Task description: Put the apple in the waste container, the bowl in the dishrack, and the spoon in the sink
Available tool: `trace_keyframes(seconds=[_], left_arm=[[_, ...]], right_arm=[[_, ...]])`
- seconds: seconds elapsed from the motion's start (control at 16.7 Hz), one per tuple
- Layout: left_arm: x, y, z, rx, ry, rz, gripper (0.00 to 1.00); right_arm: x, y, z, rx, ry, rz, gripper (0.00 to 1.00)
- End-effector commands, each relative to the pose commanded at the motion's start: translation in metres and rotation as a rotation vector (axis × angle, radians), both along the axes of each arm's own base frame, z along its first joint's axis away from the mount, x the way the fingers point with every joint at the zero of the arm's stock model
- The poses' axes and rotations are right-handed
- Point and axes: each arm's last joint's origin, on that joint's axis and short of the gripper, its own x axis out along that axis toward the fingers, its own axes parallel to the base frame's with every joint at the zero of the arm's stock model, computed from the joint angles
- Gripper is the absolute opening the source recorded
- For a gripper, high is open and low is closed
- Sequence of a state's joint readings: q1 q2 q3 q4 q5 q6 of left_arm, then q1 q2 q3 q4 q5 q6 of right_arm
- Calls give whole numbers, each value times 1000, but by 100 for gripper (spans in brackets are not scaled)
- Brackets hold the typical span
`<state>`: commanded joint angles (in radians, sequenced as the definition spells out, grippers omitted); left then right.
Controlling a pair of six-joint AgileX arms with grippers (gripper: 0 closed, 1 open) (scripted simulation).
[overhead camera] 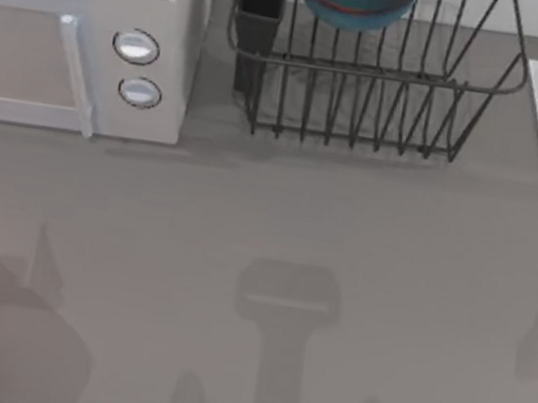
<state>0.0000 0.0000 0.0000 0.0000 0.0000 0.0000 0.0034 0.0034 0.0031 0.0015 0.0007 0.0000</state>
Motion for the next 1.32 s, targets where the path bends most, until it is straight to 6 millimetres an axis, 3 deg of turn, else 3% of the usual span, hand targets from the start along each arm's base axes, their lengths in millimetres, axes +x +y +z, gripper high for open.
trace_keyframes(seconds=[0.36,0.72,1.08,1.32], left_arm=[[0,0,0,0,0,0,100],[0,0,0,0,0,0,100],[0,0,0,0,0,0,100],[0,0,0,0,0,0,100]], right_arm=[[4,2,10,-153,133,50,100],[25,1,9,-624,592,255,100],[45,-15,-5,-1073,1075,762,100],[59,-33,-6,-1226,1187,1175,100]])
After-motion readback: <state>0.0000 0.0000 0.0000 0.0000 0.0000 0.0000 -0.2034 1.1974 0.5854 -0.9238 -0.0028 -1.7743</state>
